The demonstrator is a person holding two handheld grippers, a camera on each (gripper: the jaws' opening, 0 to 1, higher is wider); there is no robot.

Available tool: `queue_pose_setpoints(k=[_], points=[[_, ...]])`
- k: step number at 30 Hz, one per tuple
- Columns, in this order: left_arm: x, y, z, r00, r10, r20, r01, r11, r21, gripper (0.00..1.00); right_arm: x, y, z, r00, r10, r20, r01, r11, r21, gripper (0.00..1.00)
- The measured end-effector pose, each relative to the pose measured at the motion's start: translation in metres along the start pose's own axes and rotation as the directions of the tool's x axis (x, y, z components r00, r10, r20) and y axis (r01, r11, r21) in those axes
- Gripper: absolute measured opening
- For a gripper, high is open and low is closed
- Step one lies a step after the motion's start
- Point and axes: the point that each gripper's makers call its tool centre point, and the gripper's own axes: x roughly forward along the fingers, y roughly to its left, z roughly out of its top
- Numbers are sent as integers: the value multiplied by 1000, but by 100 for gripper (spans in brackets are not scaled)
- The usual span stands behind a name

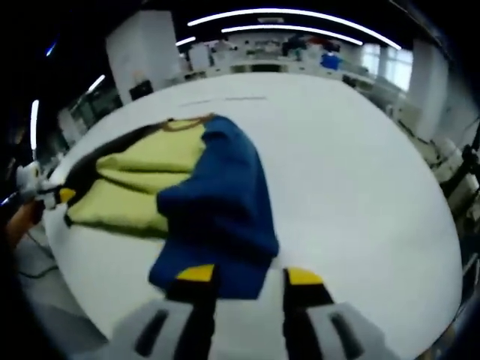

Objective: Fold the garment on the visible template until the final outline fits inside the template.

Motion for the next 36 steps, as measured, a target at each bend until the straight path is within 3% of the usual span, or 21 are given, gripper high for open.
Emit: queue_pose_setpoints(k=[4, 8, 15, 27, 31, 36], points=[[0, 2, -4, 1000, 3, -22, -3, 1000, -1, 0, -1, -2, 0, 1000, -26, -12, 26, 999, 19, 25], [0, 1, -4, 1000, 0, -19, 0, 1000, -10, 0, 0, 1, 0, 1000, -13, -7, 14, 997, 79, 8], [-7, 3, 10, 1000, 3, 15, -3, 999, -38, 0, 0, -5, 3, 1000, -15, 8, 14, 996, 87, 0], [-12, 46, 47, 993, 59, 99, -47, 992, -115, 0, -6, -57, 38, 994, -101, 34, 103, 993, -56, 0], [-7, 67, 52, 991, 93, 100, -81, 990, -115, 0, -3, -80, 47, 991, -130, 33, 132, 989, -70, 0], [-4, 93, 56, 985, 137, 103, -117, 977, -179, 0, 4, -111, 59, 987, -159, 30, 161, 984, -83, 0]])
